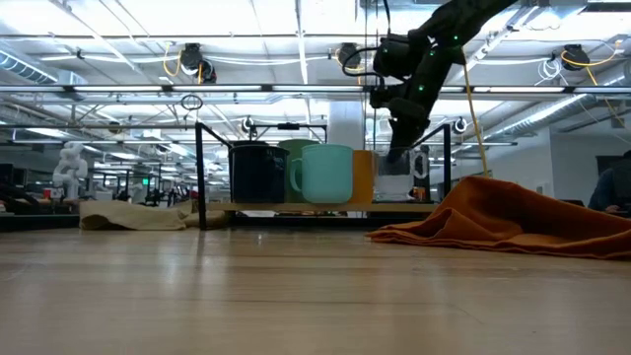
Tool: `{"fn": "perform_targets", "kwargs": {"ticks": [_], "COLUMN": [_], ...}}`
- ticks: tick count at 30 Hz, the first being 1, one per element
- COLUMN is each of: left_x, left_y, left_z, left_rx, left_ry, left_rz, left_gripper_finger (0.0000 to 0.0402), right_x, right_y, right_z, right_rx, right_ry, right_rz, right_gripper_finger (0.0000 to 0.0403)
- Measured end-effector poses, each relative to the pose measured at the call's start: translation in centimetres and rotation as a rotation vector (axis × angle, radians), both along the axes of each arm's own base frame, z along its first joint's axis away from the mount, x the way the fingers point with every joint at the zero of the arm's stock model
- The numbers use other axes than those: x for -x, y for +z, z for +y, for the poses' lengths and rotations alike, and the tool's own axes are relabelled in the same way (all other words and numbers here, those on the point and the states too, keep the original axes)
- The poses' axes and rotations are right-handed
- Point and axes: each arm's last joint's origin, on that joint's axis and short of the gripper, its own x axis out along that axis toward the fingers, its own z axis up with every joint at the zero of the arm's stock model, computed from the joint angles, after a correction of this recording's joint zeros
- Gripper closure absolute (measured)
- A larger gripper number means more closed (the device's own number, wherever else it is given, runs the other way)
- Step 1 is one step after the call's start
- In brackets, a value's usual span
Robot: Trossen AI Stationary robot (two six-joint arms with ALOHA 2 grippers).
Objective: Stack small to large cups/mugs on shelf
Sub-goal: Put the transparent mug on the shelf
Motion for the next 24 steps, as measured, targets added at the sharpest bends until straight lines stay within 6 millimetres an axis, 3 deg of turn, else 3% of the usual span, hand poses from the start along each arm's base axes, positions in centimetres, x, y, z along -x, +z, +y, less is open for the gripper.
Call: {"fn": "perform_targets", "kwargs": {"ticks": [11, 24], "left_x": [0.0, 0.0], "left_y": [0.0, 0.0], "left_z": [0.0, 0.0], "left_rx": [0.004, 0.003], "left_ry": [0.004, 0.003], "left_rz": [-0.001, 0.0], "left_gripper_finger": [0.0103, 0.0103], "right_x": [0.2, 0.8], "right_y": [0.1, -1.0], "right_z": [-0.7, -1.1], "right_rx": [-0.005, 0.005], "right_ry": [-0.008, -0.024], "right_rz": [-0.038, -0.036], "right_gripper_finger": [0.0403, 0.0403]}}
